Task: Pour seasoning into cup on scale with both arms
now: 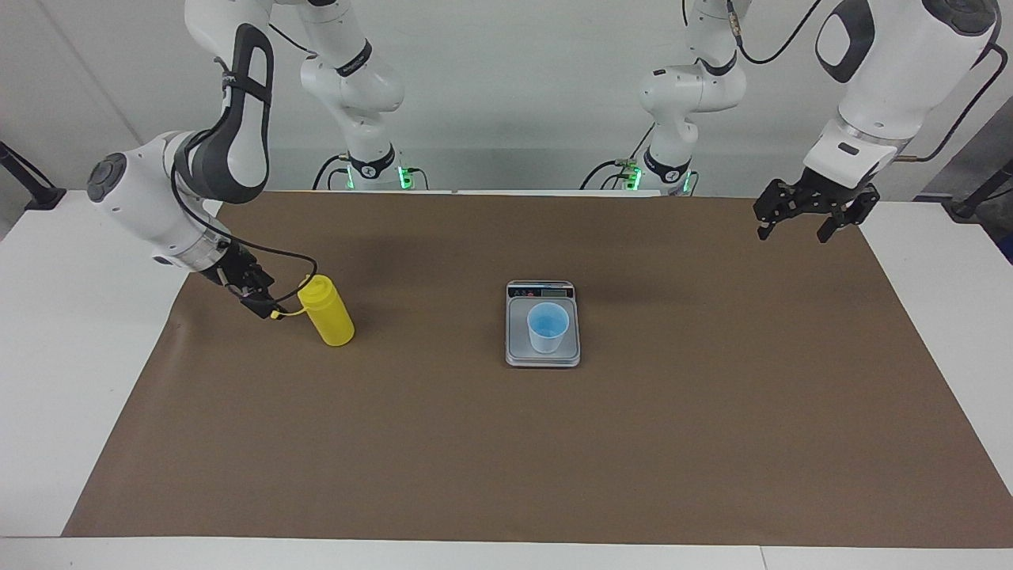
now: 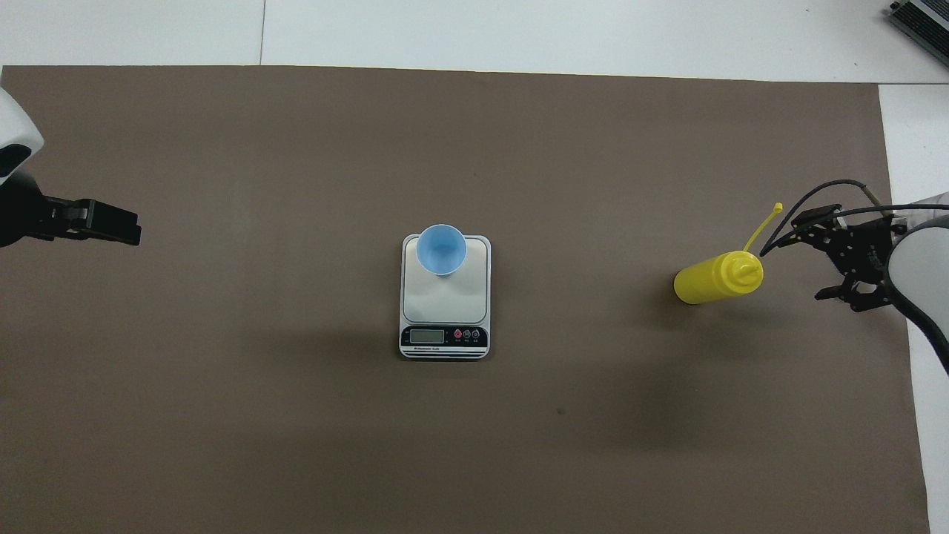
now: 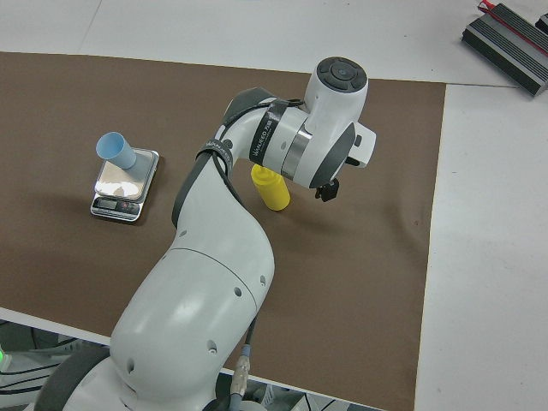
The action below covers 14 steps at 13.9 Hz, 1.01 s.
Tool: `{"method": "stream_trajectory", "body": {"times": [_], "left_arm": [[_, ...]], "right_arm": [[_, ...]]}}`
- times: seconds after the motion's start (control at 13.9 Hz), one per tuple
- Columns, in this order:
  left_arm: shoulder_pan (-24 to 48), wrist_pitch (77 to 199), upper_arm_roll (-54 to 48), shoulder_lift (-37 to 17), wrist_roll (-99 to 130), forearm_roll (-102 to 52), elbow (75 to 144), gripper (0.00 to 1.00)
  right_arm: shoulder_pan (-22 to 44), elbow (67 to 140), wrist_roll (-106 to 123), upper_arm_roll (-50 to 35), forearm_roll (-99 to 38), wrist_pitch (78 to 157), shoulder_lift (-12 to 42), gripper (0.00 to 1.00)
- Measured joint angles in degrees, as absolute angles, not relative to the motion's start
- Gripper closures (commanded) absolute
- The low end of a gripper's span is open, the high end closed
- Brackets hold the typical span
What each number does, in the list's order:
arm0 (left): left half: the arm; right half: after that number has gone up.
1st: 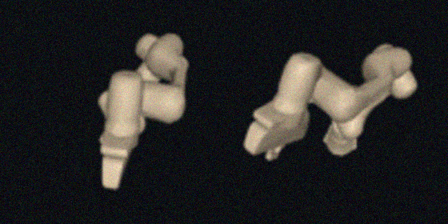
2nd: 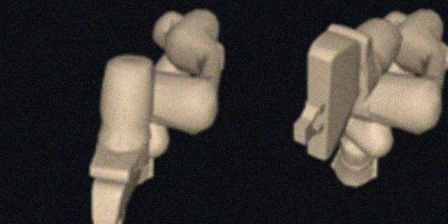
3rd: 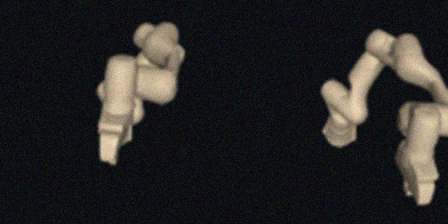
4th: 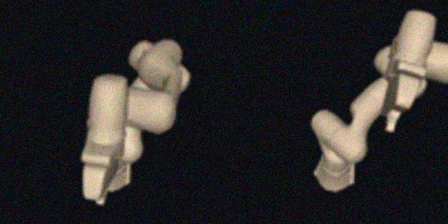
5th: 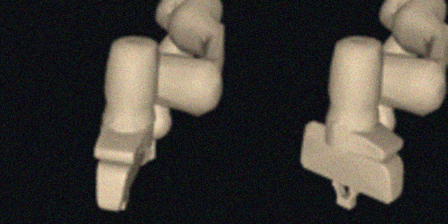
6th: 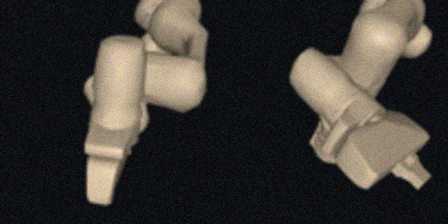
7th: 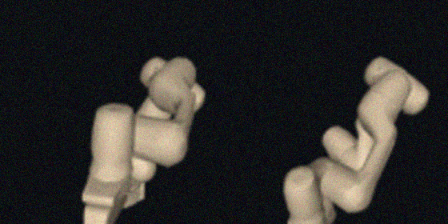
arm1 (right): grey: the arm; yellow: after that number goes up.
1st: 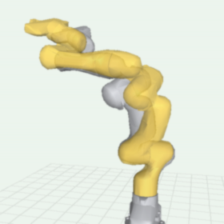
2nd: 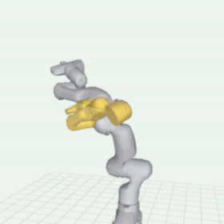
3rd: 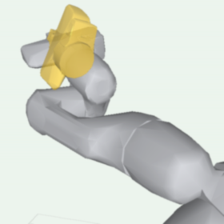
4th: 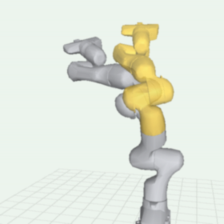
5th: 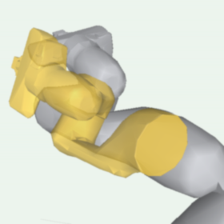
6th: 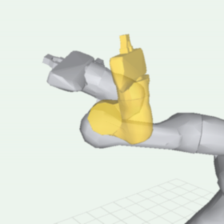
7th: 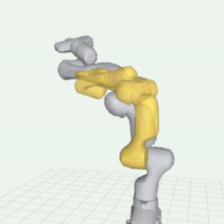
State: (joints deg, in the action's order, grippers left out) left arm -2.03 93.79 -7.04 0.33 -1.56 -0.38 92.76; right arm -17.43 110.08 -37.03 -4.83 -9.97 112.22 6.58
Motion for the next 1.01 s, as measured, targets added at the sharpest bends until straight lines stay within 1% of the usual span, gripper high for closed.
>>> {"method": "stream_trajectory", "body": {"times": [0.22,0.43,0.79,1.01], "left_arm": [[-2.03,93.79,-7.04,0.33,-1.56,-0.38,92.76,0.0],[-2.03,93.79,-7.04,0.33,-1.56,-0.38,92.77,0.0],[-2.03,93.79,-7.04,0.33,-1.56,-0.38,92.78,0.0],[-2.03,93.79,-7.04,0.33,-1.56,-0.38,92.78,0.0]], "right_arm": [[-16.09,109.66,-33.37,-5.08,-9.32,111.69,2.53,0.0],[-13.01,109.68,-31.17,-5.32,-9.3,109.85,-1.15,0.0],[-7.02,109.77,-22.36,-5.53,-6.87,107.5,-1.84,0.0],[-1.64,109.8,-18.9,-5.66,-2.72,105.58,-2.33,0.0]]}}
